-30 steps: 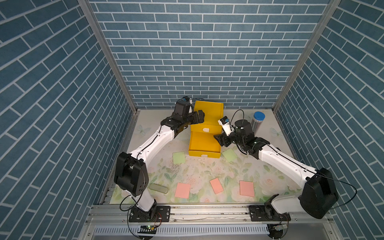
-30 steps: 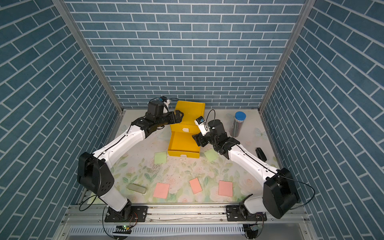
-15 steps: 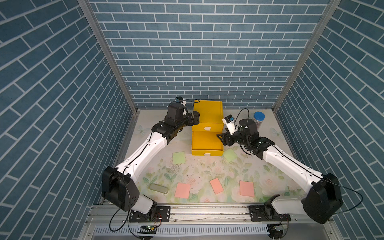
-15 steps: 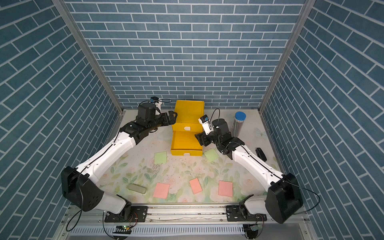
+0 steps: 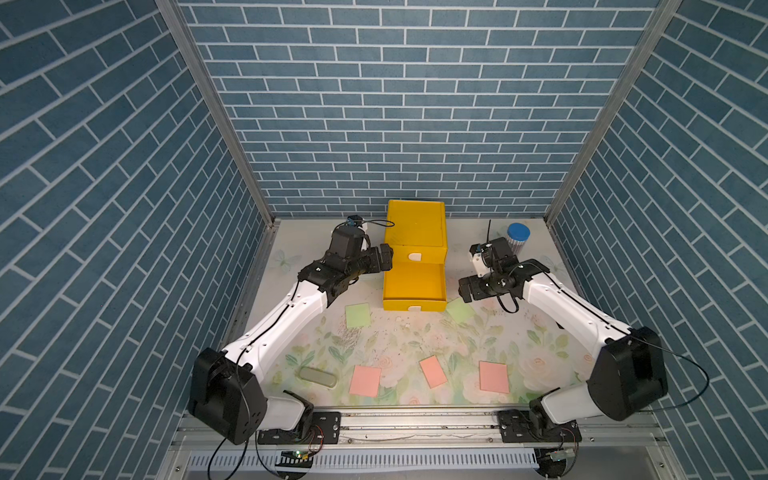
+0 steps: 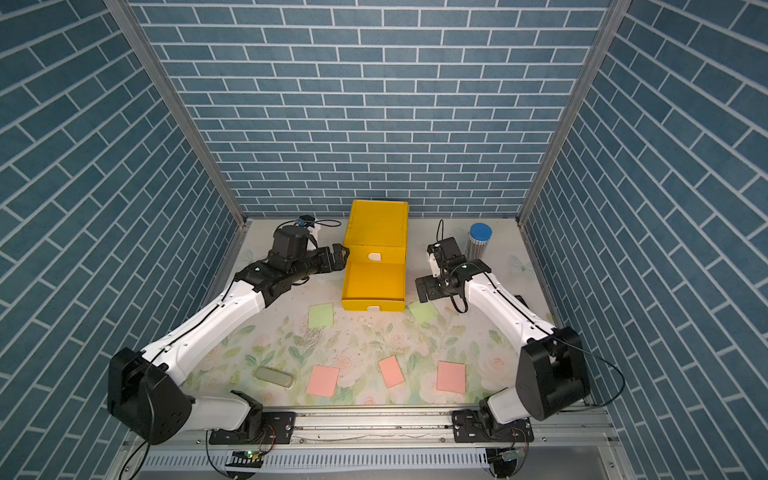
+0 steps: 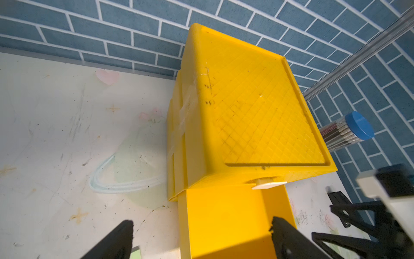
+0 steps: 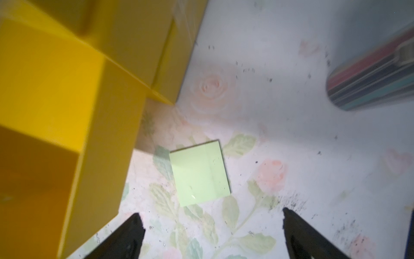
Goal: Please put the sticky notes in the drawer by color
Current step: Pick up the sticky notes from the center of the board.
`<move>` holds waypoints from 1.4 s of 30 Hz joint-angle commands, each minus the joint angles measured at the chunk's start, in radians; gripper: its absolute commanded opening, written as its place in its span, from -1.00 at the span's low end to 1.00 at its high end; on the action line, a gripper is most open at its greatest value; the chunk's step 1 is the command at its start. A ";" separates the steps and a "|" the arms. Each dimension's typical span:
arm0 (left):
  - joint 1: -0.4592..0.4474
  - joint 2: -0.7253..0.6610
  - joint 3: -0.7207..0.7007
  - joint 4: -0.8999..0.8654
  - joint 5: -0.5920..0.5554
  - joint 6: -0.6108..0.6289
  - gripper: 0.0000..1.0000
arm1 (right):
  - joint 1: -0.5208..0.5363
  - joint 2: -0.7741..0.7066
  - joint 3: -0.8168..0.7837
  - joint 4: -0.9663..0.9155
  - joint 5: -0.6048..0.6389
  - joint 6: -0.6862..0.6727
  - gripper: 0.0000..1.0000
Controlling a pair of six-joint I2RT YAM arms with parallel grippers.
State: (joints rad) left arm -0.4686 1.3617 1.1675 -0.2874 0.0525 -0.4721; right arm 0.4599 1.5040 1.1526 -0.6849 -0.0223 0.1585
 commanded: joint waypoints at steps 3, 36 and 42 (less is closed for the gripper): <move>0.007 -0.049 -0.023 0.008 -0.002 0.006 1.00 | -0.009 0.115 0.029 -0.069 -0.039 -0.016 0.99; 0.006 -0.114 -0.041 0.010 0.033 0.010 1.00 | 0.054 0.267 -0.138 0.154 -0.005 0.031 0.95; 0.006 -0.135 -0.058 0.007 0.026 0.008 1.00 | 0.041 0.323 -0.072 0.131 0.025 0.009 0.86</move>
State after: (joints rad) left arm -0.4667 1.2514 1.1252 -0.2783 0.0795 -0.4717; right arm 0.5076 1.7714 1.0626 -0.5449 -0.0116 0.1612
